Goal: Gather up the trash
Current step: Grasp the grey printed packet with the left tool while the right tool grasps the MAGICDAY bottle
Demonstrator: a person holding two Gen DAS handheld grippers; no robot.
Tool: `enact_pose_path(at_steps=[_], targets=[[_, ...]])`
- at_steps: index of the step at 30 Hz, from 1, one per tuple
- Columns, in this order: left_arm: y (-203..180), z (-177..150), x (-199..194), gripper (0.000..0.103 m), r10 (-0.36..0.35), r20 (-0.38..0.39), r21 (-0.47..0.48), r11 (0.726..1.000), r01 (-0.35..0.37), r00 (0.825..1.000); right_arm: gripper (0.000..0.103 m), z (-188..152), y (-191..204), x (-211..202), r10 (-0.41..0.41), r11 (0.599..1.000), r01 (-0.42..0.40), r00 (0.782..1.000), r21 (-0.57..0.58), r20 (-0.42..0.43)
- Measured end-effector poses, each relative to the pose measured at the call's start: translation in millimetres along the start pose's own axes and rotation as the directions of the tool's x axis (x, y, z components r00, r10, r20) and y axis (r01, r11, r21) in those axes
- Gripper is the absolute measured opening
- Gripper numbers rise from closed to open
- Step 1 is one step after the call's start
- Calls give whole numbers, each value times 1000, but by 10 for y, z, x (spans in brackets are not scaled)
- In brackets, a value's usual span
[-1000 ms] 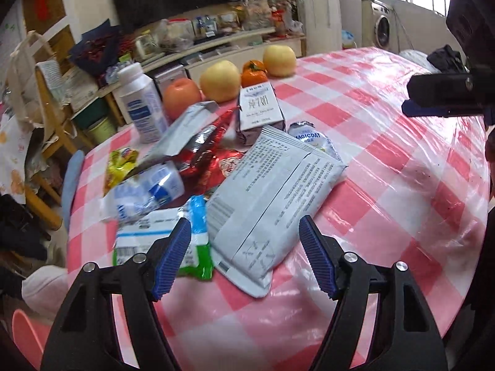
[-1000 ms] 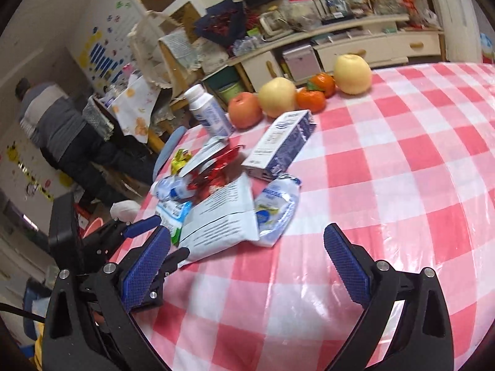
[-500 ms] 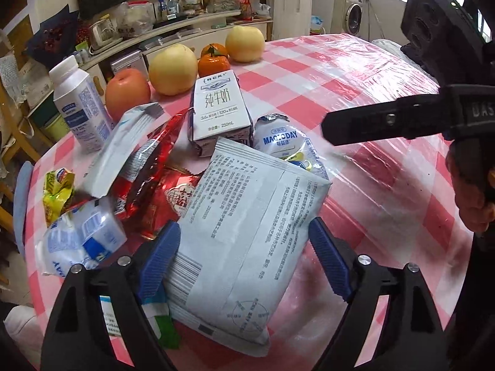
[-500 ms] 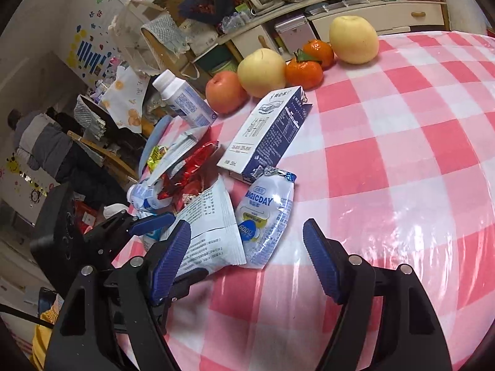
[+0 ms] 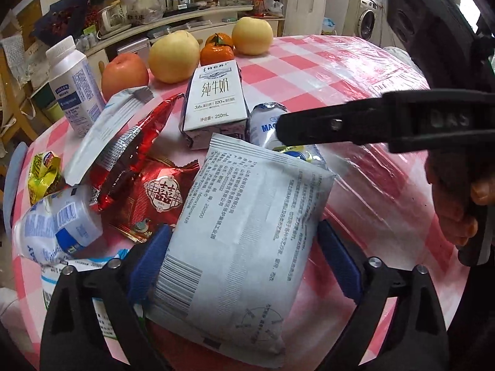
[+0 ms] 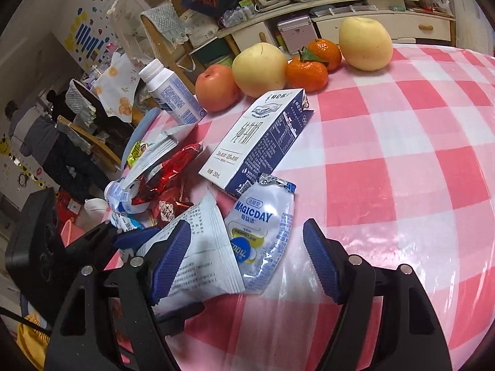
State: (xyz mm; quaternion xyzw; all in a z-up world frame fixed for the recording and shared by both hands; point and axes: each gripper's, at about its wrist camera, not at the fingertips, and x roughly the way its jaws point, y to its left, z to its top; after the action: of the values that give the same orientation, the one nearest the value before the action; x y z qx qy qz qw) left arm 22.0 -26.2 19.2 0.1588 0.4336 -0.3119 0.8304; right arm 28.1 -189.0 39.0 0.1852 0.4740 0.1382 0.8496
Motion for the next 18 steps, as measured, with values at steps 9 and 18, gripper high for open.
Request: enact_pose_path(at_steps=[9,18], targets=[[-18,-107,-120,79,49,21,-133,990,-46,999,75,41,-26,121,-19,1000,19,1000,-17,-9],[43,-334,-333,78,100,34,-257,962,-88,994,71,28,18,140,-53,997,53,999,-62,-4]])
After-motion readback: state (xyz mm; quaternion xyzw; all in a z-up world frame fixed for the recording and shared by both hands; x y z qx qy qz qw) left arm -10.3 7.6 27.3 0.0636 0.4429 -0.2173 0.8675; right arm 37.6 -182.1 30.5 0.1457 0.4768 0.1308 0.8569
